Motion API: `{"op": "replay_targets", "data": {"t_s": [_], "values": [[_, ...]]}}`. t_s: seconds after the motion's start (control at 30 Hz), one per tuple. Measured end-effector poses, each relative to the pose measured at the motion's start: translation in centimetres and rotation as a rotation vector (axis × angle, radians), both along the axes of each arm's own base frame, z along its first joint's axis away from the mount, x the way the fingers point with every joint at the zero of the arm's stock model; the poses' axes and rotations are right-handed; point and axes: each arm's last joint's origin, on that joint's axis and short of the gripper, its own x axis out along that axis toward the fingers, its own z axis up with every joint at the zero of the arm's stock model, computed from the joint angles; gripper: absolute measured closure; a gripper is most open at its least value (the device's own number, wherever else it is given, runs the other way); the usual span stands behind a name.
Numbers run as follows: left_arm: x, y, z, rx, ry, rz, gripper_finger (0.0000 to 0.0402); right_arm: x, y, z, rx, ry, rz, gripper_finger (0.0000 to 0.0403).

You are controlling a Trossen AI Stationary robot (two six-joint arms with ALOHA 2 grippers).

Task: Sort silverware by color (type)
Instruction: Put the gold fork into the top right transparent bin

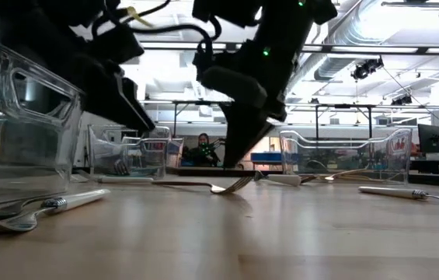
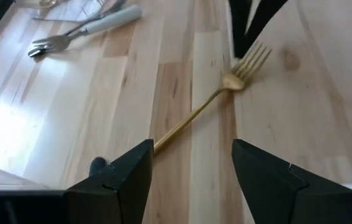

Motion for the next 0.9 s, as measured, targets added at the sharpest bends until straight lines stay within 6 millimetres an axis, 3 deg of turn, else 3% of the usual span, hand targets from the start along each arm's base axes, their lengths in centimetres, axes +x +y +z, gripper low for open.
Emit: {"op": "replay_targets", "data": {"t_s": [0.33,0.53,0.7,0.9], "values": [[-2.2,-1.0,4.2,-0.078,-0.182,-0.042,0.019,1.4,-0.1,0.9,-0.041,-0.174,-0.018,0.0398],[-2.8,-1.7,5.2,-0.115,-0.239,-0.071,0.019,2.4,-1.0,1.1,-0.011,-0.265,-0.049,0.0333],[-2.8,-2.2,5.4,-0.108,-0.268,-0.102,0.019,2.8,-1.5,-0.5,-0.016,-0.241,-0.107,0.0273],[-2.8,-2.2,5.4,-0.105,-0.265,-0.106,0.019,2.9,-1.6,-2.5,-0.045,-0.202,-0.135,0.0257]]}}
